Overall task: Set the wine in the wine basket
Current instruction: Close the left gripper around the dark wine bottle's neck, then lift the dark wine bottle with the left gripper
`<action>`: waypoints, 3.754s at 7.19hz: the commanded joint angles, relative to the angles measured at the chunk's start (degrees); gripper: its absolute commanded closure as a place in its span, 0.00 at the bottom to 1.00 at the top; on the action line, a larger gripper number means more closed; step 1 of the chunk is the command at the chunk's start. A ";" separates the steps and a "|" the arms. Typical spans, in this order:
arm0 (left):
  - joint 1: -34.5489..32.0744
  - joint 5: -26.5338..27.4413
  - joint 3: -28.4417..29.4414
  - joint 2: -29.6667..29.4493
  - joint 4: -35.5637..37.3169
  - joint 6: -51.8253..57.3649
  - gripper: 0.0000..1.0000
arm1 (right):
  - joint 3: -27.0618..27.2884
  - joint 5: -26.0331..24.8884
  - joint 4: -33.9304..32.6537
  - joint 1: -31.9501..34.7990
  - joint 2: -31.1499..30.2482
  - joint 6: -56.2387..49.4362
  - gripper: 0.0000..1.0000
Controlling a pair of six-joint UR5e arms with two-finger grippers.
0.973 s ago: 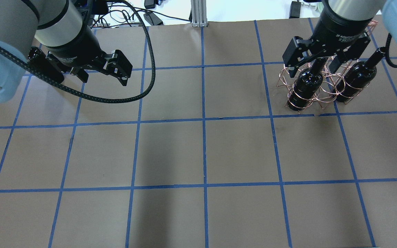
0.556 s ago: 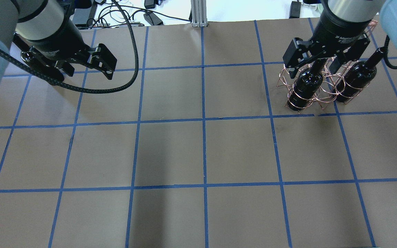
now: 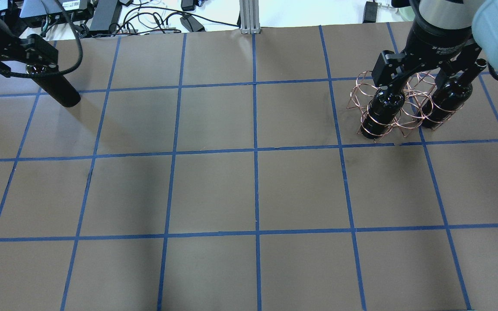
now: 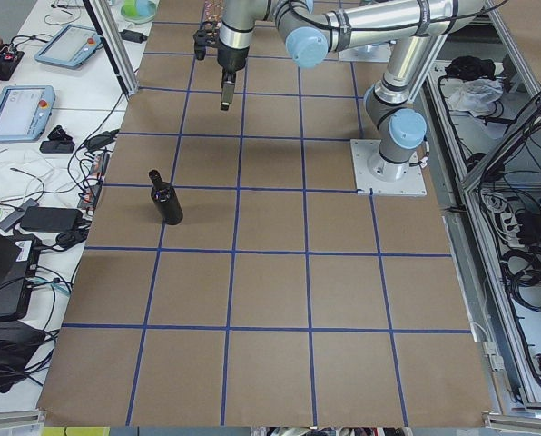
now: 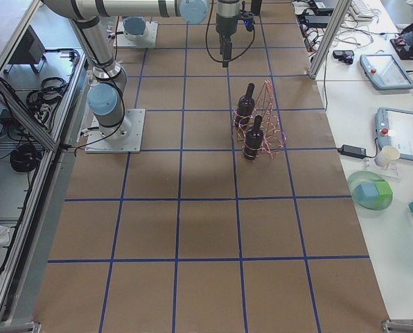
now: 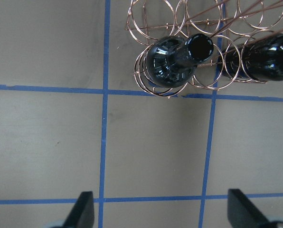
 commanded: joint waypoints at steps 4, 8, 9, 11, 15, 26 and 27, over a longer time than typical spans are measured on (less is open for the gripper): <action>8.15 -1.05 -2.75 -13.45 27.81 0.25 0.14 | -0.19 0.63 3.26 0.32 -2.37 0.28 0.00; 8.51 -10.63 0.31 -21.02 36.93 4.26 0.14 | 0.25 0.46 3.61 0.15 -0.78 0.88 0.00; 8.60 -10.63 1.80 -21.56 36.85 6.20 0.14 | 0.16 0.28 3.70 0.15 -0.69 1.23 0.00; 8.78 -10.46 2.26 -21.83 36.67 9.72 0.13 | 0.25 0.46 4.57 0.06 -0.96 1.24 0.00; 10.35 -10.72 2.96 -23.84 36.58 13.26 0.15 | 0.16 7.21 4.57 0.15 -1.57 1.32 0.00; 10.80 -15.64 3.93 -23.77 36.41 16.15 0.88 | -0.36 9.86 5.28 0.50 -5.26 1.23 0.00; 10.54 -15.64 3.49 -22.63 35.80 17.55 0.92 | -0.19 9.60 5.80 0.50 -5.18 1.24 0.00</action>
